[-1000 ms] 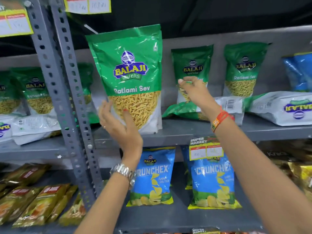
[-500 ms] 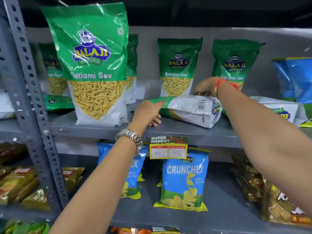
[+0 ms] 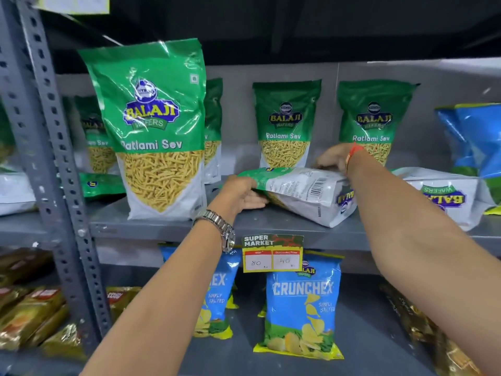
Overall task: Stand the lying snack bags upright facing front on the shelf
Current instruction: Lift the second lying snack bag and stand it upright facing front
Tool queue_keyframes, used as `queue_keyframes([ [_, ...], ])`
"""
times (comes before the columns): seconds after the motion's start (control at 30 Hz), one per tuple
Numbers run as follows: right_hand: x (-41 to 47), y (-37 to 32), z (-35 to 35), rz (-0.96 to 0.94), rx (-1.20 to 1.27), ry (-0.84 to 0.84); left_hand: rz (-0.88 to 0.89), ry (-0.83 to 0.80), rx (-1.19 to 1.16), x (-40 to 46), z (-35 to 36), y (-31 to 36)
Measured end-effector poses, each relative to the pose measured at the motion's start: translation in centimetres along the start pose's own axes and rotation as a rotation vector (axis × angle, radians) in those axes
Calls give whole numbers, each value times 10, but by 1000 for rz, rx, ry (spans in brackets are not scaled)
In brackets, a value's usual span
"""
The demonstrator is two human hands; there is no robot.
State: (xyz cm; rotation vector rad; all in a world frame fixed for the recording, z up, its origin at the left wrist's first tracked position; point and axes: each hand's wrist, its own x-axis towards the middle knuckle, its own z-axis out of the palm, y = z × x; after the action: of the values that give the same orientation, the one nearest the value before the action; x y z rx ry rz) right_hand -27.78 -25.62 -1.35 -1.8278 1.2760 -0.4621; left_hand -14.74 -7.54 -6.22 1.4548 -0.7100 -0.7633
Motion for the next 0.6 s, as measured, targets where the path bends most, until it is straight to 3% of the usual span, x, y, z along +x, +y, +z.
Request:
queue_keyframes([
  [0.07,-14,4,-1,-5,-108,-45,30,16,-51,-1,1,2],
  [0.2,-31,9,-7,-129,217,56,106,54,-161,-5,5,13],
  [0.3,-34,12,-11,-58,364,21,197,94,-203,-1,9,29],
  [0.5,-36,21,-8,-119,885,33,275,198,-140,18,15,57],
  [0.6,-45,24,-9,-121,1010,-23,308,239,-104,28,18,69],
])
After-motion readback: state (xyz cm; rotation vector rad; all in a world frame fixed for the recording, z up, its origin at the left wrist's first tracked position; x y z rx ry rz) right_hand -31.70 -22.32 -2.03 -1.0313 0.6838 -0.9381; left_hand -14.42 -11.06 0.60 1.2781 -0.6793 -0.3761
